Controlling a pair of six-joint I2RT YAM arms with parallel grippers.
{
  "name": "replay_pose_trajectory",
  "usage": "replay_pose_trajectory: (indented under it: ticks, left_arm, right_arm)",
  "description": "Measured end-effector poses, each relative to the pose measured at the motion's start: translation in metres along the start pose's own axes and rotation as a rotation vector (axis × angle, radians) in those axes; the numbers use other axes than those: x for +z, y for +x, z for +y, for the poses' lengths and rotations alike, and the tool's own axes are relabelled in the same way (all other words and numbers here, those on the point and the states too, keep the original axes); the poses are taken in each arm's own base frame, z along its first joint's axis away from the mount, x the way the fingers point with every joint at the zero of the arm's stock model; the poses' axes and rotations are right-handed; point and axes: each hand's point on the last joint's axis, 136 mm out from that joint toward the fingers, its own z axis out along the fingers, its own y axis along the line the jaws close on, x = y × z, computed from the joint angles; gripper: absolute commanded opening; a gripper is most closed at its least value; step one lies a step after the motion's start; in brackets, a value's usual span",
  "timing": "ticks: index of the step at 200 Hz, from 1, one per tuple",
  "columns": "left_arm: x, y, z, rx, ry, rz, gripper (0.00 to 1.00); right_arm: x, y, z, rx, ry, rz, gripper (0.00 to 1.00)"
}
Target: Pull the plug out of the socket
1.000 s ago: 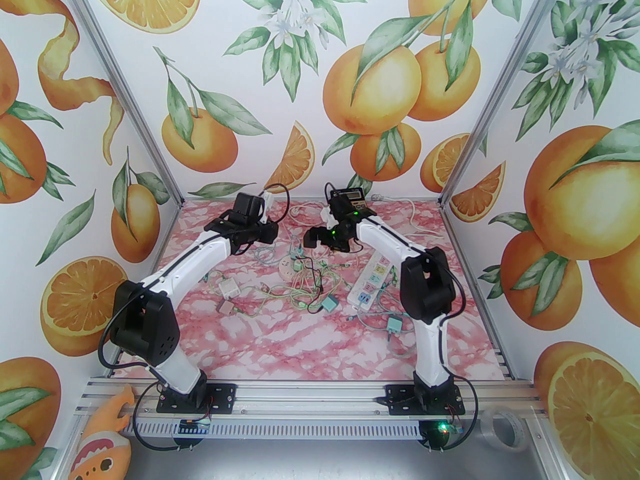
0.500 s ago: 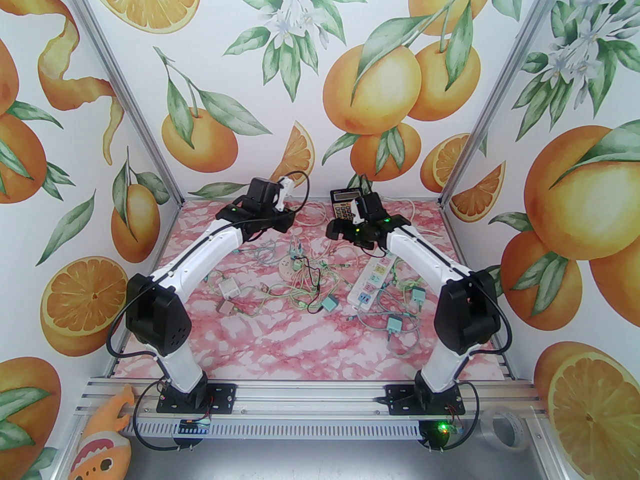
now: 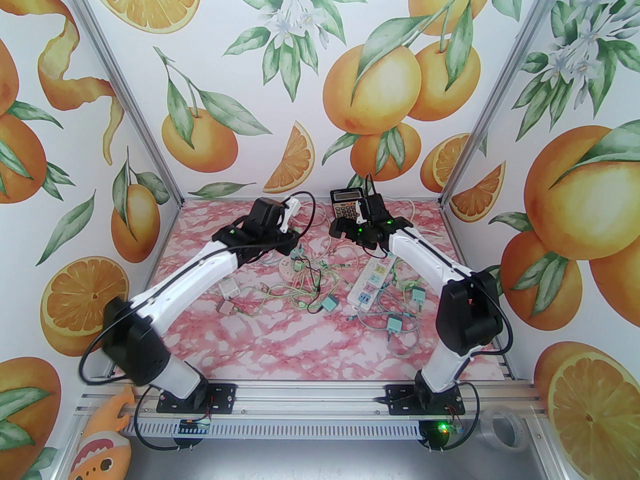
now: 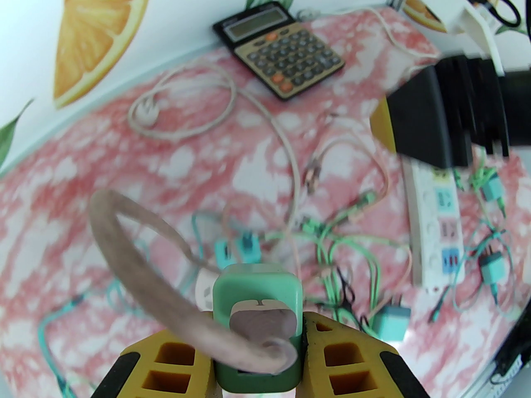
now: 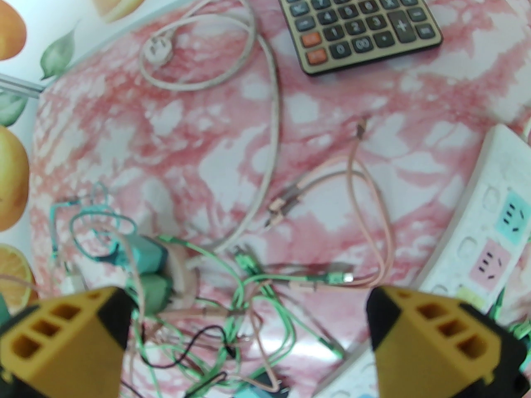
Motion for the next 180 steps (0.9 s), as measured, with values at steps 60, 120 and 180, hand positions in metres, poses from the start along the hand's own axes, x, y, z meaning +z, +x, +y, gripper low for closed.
replay_pose_trajectory:
  ticks: [60,120,180]
  left_arm:
    - [-0.014,0.108,-0.002,-0.075,-0.061,0.131,0.06]
    - [0.006,0.181,-0.005,-0.155,-0.087,0.252,0.15]
    - [0.042,0.196,-0.014,-0.165,-0.074,0.303,0.74]
  right_arm:
    - [0.022,0.003,0.025,-0.034,-0.038,0.033,1.00]
    - [0.034,0.011,0.051,-0.079,-0.074,0.066,1.00]
    - [0.034,0.018,0.061,-0.105,-0.078,0.087,1.00]
